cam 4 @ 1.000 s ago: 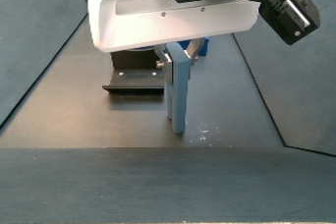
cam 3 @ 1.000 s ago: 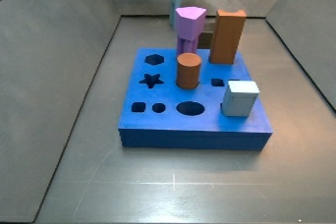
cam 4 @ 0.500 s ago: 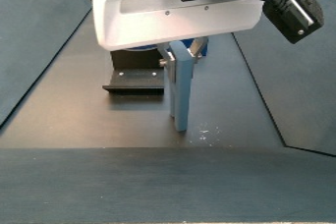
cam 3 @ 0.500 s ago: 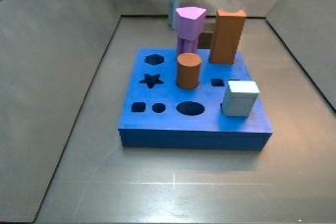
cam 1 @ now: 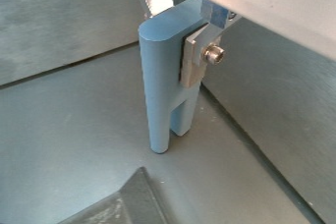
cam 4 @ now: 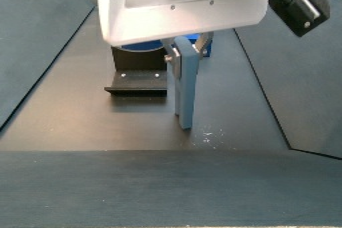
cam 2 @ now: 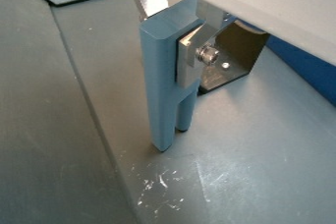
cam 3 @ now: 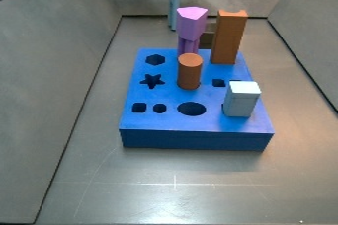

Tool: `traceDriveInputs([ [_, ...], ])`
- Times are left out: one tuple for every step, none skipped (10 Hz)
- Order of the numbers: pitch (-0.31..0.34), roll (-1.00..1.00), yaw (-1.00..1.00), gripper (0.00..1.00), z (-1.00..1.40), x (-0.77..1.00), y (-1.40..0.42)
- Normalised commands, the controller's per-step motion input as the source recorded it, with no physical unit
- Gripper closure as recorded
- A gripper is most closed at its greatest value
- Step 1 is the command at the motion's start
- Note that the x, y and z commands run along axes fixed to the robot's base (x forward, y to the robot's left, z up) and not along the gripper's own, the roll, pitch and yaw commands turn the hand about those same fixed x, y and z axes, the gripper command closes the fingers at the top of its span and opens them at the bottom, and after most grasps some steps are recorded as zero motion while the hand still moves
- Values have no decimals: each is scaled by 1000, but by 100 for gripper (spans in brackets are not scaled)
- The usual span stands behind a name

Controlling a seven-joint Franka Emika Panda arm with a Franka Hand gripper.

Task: Pick up the square-circle object. Move up. Rotate the square-circle object. Move to above the board. Insert the square-circle object.
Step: Move up, then rotate the square-circle object.

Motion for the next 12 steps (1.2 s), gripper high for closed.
traceDriveInputs([
  [0, 0, 0, 100, 833, 0, 0],
  [35, -6, 14, 100, 769, -61, 0],
  [43, 13, 10, 100, 658, -71, 1],
  [51, 49, 1, 100, 465, -46, -1],
  [61, 67, 6, 100, 309, -32, -3],
  [69, 70, 12, 100, 202, -24, -6],
  [0, 0, 0, 100, 487, -526, -1000],
  [-29, 20, 5, 100, 491, -527, -1000],
  [-50, 70, 8, 100, 486, -538, -1000],
  [-29, 100, 12, 100, 459, -540, -1000],
  [-5, 96, 17, 100, 412, -513, -1000],
  [12, 93, 21, 100, 367, -473, -1000],
])
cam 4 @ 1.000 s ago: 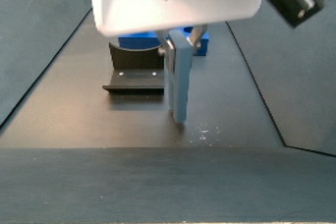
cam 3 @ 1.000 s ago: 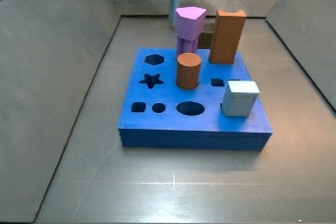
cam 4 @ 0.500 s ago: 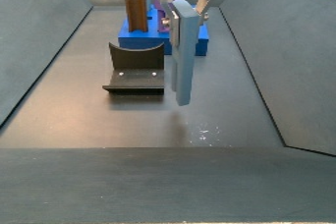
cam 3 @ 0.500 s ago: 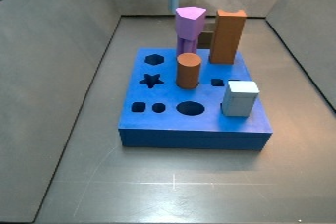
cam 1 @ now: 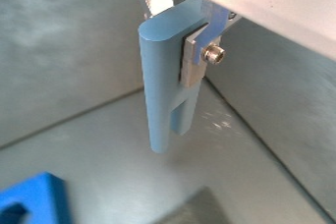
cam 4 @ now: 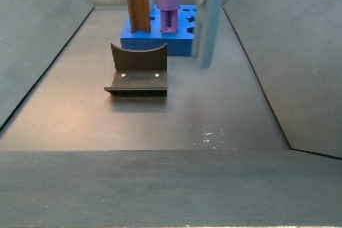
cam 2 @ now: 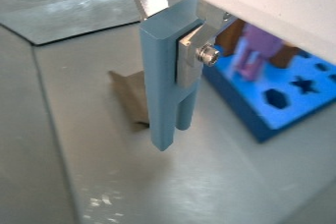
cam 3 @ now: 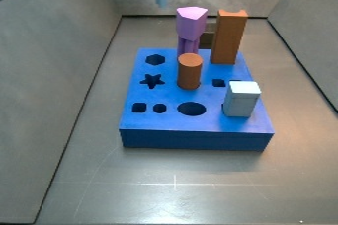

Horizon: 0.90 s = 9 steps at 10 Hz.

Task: Pick up the square-circle object. Move up. Rotate the square-circle object. Move to above the board. Insert the square-circle object.
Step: Rotate the square-circle object.

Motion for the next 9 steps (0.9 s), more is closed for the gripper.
traceDriveInputs([
  [15, 90, 21, 100, 337, -404, -1000],
  [36, 97, 22, 100, 256, -285, -849],
  [51, 94, 23, 100, 146, -148, -564],
  [56, 90, 21, 100, 103, -105, -419],
  [71, 183, -325, 100, 0, 0, 0],
  [57, 127, -295, 100, -16, 23, 113],
  [47, 64, -211, 100, -14, 30, 79],
  [44, 38, -726, 100, 0, -27, -60],
  [37, 13, -603, 100, 9, -24, -82],
])
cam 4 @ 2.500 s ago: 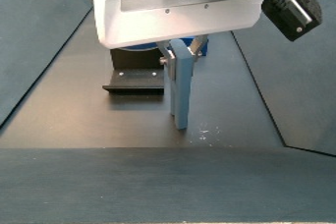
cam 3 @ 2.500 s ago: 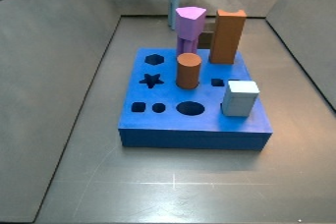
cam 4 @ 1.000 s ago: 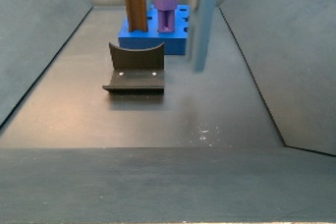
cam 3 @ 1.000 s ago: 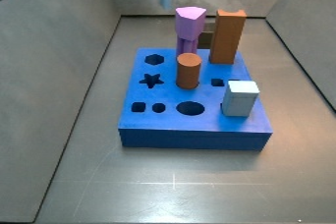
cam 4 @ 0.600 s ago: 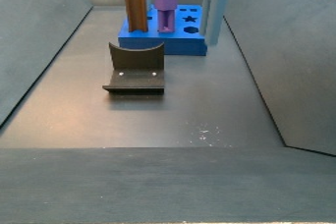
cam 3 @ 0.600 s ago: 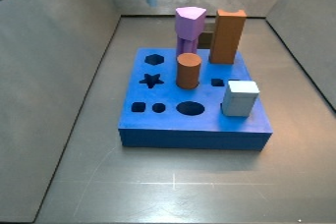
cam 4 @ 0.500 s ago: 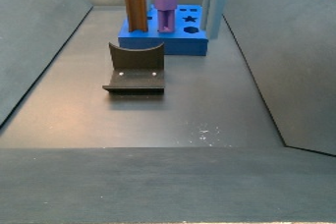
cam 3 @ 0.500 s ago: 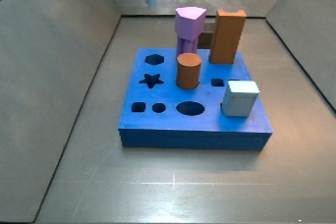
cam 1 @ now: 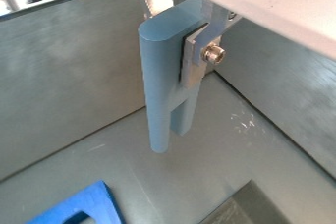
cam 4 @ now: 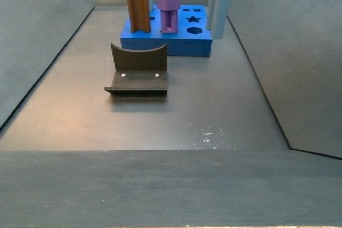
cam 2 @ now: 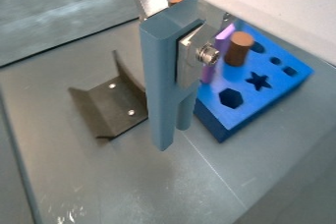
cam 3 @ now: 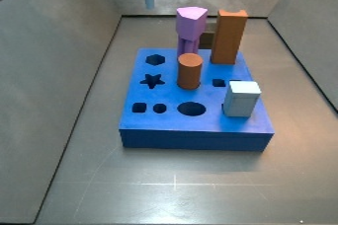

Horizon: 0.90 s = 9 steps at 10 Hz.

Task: Pick up the square-circle object. Move up. Rotate the square-circle object. Move to above the board. Insert the square-circle object.
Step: Rotate the square-circle object.

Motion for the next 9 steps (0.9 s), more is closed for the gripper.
traceDriveInputs([
  [33, 12, -380, 100, 14, -22, -53],
  [31, 11, -251, 100, 18, -20, -29],
  [30, 11, -410, 100, 0, 0, 0],
  [29, 11, -349, 100, 2, 3, 5],
  [28, 11, -227, 100, 4, 5, 7],
  [27, 11, -150, 100, -1000, 0, 0],
  [3, 12, -93, 100, -1000, 15, 2],
  [-19, 5, -71, 100, -1000, 21, 1],
  [-34, -6, -58, 100, -1000, 18, 1],
])
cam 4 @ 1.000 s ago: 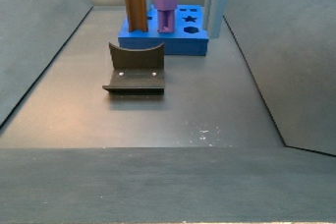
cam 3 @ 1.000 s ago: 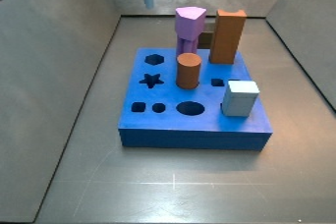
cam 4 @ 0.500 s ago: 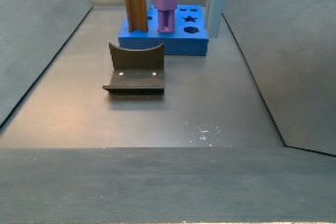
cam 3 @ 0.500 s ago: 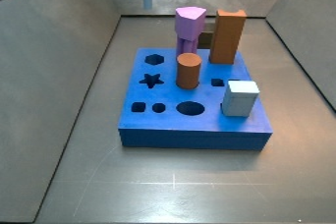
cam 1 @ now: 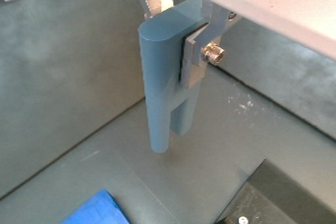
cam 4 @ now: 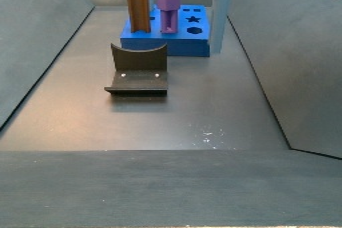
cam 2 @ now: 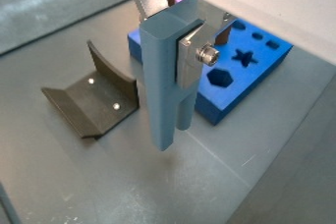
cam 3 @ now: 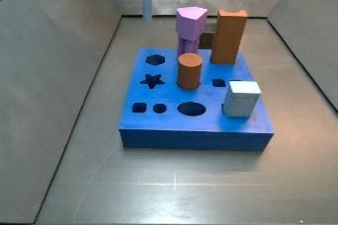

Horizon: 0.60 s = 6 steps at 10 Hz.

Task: Pick up the square-circle object. Move up. Rotate the square-circle object. Move to above the board. Insert the square-circle object.
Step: Rotate the square-circle object.

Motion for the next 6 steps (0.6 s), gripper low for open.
traceDriveInputs([
  [-48, -17, -49, 100, -1000, 17, 1],
  [-54, -33, -43, 100, -1000, 20, 2],
  [-52, -44, -38, 100, -985, 27, 3],
  [-50, -56, -34, 100, -818, 26, 2],
  [-53, -68, -30, 100, -658, 24, 1],
  [-57, -83, -26, 100, -447, 21, 1],
])
